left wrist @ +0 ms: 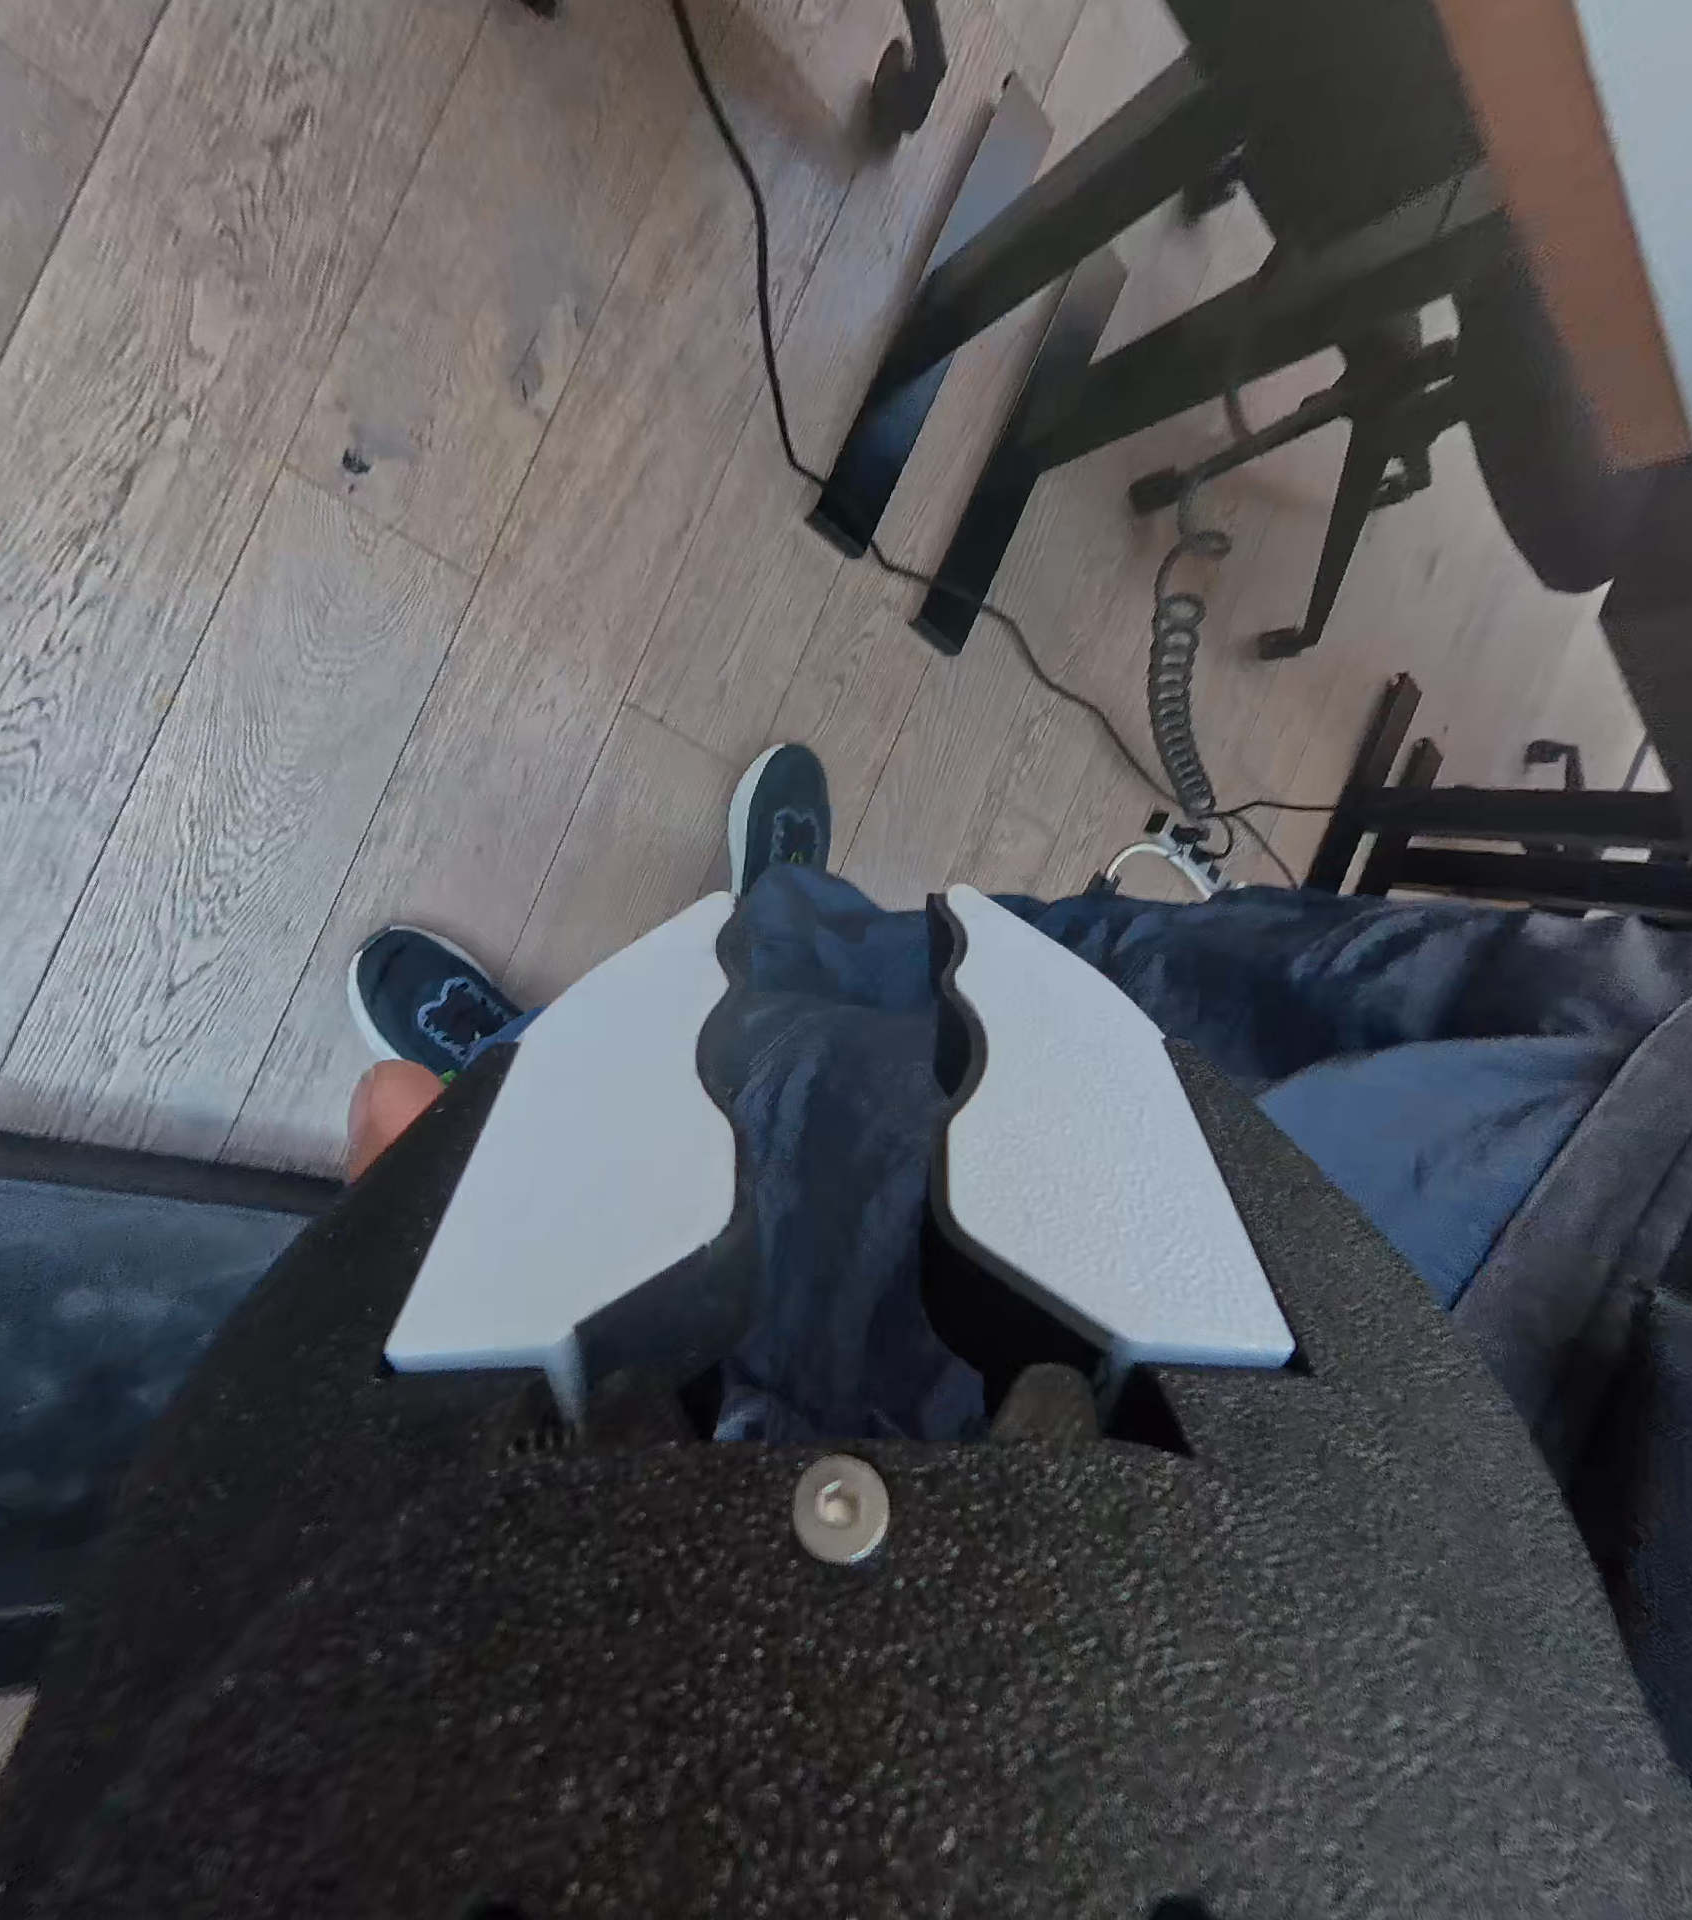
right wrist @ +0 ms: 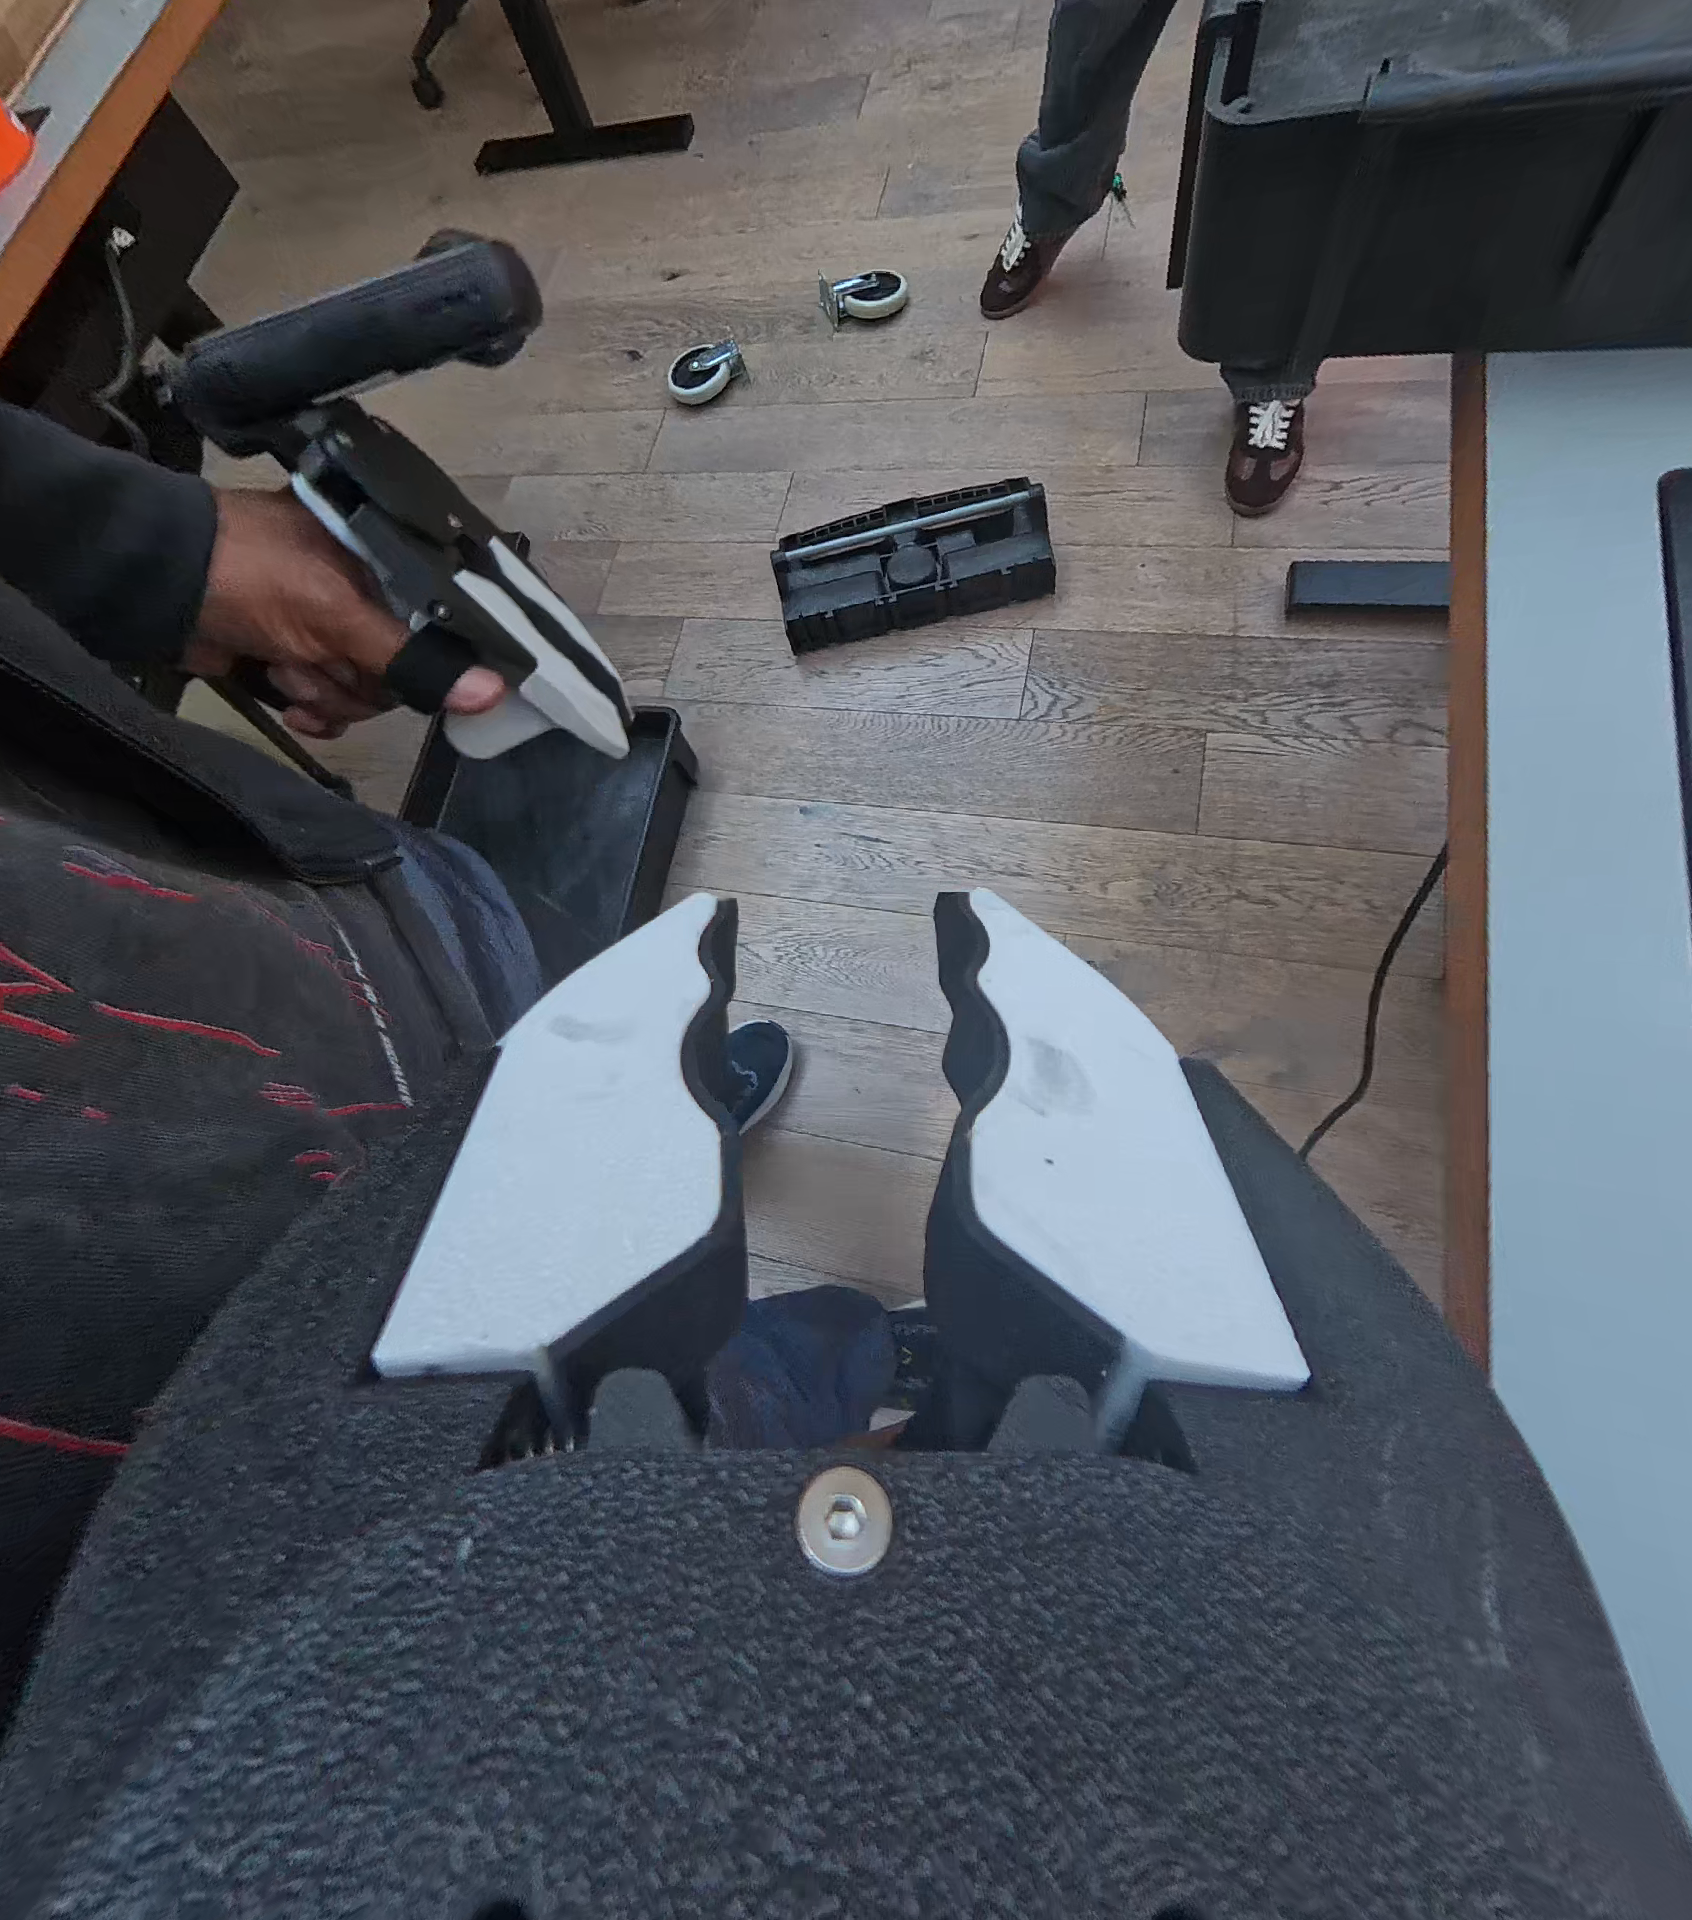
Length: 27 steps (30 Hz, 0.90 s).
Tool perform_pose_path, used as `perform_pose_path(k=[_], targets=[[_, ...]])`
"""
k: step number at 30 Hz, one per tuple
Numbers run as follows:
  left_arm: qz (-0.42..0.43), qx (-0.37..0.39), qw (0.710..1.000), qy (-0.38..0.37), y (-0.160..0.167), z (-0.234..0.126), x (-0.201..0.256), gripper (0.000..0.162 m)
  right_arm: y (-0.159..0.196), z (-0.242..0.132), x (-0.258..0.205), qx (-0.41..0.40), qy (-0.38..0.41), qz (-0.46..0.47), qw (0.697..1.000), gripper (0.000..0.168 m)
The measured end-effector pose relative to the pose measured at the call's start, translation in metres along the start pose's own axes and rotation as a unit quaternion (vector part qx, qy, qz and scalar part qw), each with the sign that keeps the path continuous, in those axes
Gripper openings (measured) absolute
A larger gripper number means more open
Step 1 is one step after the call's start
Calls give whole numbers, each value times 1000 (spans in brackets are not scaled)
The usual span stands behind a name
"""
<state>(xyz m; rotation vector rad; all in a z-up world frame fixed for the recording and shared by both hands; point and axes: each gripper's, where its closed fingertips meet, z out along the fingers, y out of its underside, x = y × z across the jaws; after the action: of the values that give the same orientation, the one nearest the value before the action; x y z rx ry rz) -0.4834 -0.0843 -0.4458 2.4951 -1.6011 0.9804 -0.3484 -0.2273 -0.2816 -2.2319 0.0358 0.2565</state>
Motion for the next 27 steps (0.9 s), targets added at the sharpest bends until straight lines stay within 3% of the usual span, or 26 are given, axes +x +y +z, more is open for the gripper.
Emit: perform_pose_path(k=[3, 5, 9, 13, 18, 21, 25, 27], targets=[[-3, 37, 999, 13, -58, 11, 27, 37, 8, -8, 32, -29, 5, -39, 999, 43], [-6, 74, 997, 22, -102, 9, 36, 39, -7, -12, 58, -26, 29, -73, 997, 45], [-58, 150, 986, 43, -187, -3, 27, 41, -57, 5, 120, -13, 83, -145, 986, 49], [-74, 186, 978, 51, -248, -17, 4, 42, -119, 47, 184, -25, 109, -205, 972, 55], [-92, 201, 972, 75, -303, -16, -36, 43, -189, 128, 262, -66, 112, -278, 952, 59], [-117, 183, 973, 83, -322, -11, -67, 44, -212, 182, 310, -140, 88, -342, 925, 66], [-77, 151, 984, 58, -345, -18, -106, 50, -191, 225, 364, -278, 10, -412, 868, 82], [-99, 152, 981, 76, -363, -23, -121, 55, -176, 234, 377, -323, -27, -427, 844, 80]])
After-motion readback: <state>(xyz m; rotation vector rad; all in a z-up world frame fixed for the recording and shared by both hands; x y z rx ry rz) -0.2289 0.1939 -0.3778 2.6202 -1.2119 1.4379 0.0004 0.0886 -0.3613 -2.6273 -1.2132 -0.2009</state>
